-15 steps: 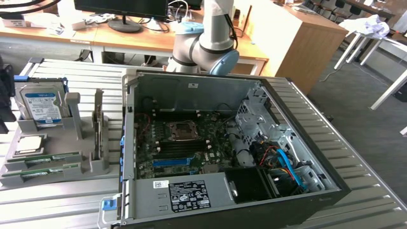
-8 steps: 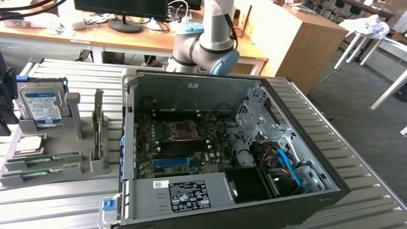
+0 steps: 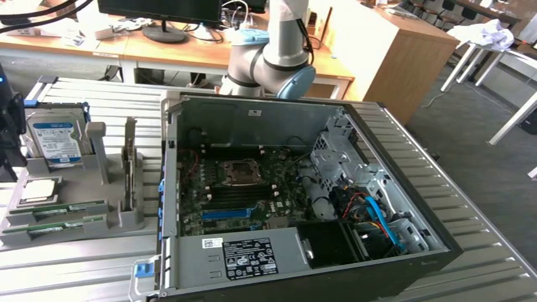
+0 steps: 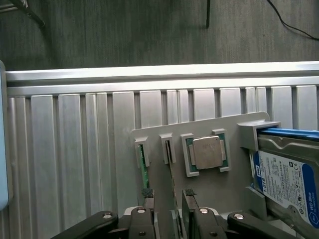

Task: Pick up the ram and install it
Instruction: 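Pick up the ram and move it above insertion slot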

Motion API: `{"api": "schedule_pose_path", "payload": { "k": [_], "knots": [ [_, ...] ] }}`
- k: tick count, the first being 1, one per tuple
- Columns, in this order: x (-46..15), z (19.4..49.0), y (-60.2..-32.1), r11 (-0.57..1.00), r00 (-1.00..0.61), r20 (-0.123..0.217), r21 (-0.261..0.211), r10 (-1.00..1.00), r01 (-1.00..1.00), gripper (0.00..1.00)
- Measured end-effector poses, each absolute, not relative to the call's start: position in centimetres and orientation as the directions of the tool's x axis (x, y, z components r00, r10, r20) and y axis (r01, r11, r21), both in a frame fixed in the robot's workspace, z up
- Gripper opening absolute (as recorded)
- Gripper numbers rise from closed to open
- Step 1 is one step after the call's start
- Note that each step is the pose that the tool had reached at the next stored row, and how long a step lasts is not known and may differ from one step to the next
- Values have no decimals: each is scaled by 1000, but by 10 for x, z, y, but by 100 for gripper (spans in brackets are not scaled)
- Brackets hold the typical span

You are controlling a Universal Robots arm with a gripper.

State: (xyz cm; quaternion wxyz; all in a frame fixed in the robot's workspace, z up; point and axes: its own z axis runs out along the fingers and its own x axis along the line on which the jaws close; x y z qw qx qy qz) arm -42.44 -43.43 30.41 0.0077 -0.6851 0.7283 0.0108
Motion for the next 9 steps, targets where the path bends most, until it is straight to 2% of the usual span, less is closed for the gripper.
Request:
{"api": "schedule_pose_path", "payload": {
  "k": [9],
  "knots": [
    [-423, 299, -435, 61, -61, -26, 5, -998, -998, 36]
  ]
}}
